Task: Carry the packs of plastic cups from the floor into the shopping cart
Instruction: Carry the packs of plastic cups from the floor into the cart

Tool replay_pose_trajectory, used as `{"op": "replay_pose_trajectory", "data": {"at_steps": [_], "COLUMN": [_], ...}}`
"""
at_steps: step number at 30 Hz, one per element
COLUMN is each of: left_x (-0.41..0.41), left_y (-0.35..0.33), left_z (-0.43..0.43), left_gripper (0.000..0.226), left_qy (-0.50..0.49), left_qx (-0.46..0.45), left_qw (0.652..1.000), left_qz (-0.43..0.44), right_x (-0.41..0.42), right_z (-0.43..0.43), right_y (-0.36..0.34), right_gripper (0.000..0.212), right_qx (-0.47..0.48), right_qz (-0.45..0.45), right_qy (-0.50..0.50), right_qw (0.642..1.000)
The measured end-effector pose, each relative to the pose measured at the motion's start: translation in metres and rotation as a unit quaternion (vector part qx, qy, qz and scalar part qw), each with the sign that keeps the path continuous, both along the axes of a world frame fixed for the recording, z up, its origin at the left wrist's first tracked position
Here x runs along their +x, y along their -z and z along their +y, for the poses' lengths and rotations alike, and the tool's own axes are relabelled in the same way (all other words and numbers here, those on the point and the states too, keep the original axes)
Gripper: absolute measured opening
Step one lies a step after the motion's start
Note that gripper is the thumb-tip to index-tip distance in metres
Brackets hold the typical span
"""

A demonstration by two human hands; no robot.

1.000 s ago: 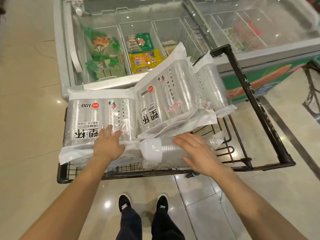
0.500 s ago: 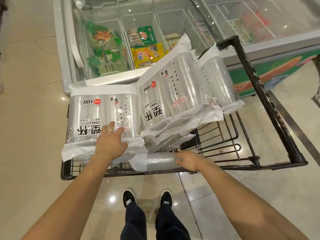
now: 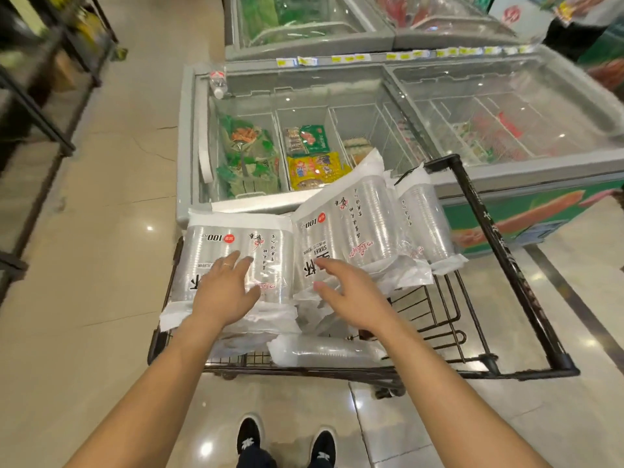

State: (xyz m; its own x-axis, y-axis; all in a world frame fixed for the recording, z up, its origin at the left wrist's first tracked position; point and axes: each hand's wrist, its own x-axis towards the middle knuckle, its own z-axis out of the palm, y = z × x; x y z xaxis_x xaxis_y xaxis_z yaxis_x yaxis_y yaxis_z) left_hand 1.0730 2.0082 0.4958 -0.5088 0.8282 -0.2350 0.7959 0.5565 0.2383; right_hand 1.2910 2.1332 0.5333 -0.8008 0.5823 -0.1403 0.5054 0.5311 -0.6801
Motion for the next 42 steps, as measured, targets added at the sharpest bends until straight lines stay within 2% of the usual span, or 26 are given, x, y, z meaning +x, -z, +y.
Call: {"op": "replay_pose_trajectory", "data": {"at_steps": [4,10,15,20,29,31,35,39,42], "left_x": [-0.015,-0.059,-0.087,-0.095,-0.067,-0.056,-0.046,-0.051,-0.070], "left_y": [-0.072,-0.146,-0.182,-0.201,-0.204,-0.204,-0.195,-0.179,-0.169], "left_z": [-0.041,-0.156,-0.288,-0.449,-0.745,-0.797,-0.889,-0.975,-1.035], "left_gripper": [0.071,0.078,0.076,0.074,0.085,0.089,0.072,0.075,0.080], "left_qy": [-0.035,-0.130,-0.223,-0.318,-0.508,-0.547,-0.617,-0.668,-0.698], "left_qx": [0.068,0.080,0.062,0.045,-0.012,-0.005,-0.029,-0.062,-0.090], "left_qw": [0.995,0.981,0.954,0.921,0.836,0.811,0.762,0.718,0.686], "left_qz": [0.058,0.118,0.188,0.220,0.207,0.207,0.194,0.189,0.187], "right_x": [-0.052,-0.141,-0.212,-0.272,-0.359,-0.373,-0.402,-0.436,-0.474], "right_z": [-0.012,-0.070,-0.174,-0.320,-0.616,-0.677,-0.788,-0.893,-0.968], "right_y": [-0.051,-0.108,-0.147,-0.165,-0.162,-0.158,-0.154,-0.150,-0.143], "right_gripper": [0.058,0.066,0.071,0.071,0.070,0.070,0.071,0.079,0.072], "right_qx": [0.080,0.240,0.275,0.290,0.303,0.306,0.318,0.314,0.315], "right_qz": [0.028,0.018,0.034,0.064,0.121,0.123,0.129,0.159,0.171], "right_qy": [-0.055,-0.131,-0.218,-0.311,-0.477,-0.516,-0.579,-0.631,-0.664], "right_qw": [0.995,0.962,0.936,0.903,0.816,0.791,0.739,0.692,0.656]}}
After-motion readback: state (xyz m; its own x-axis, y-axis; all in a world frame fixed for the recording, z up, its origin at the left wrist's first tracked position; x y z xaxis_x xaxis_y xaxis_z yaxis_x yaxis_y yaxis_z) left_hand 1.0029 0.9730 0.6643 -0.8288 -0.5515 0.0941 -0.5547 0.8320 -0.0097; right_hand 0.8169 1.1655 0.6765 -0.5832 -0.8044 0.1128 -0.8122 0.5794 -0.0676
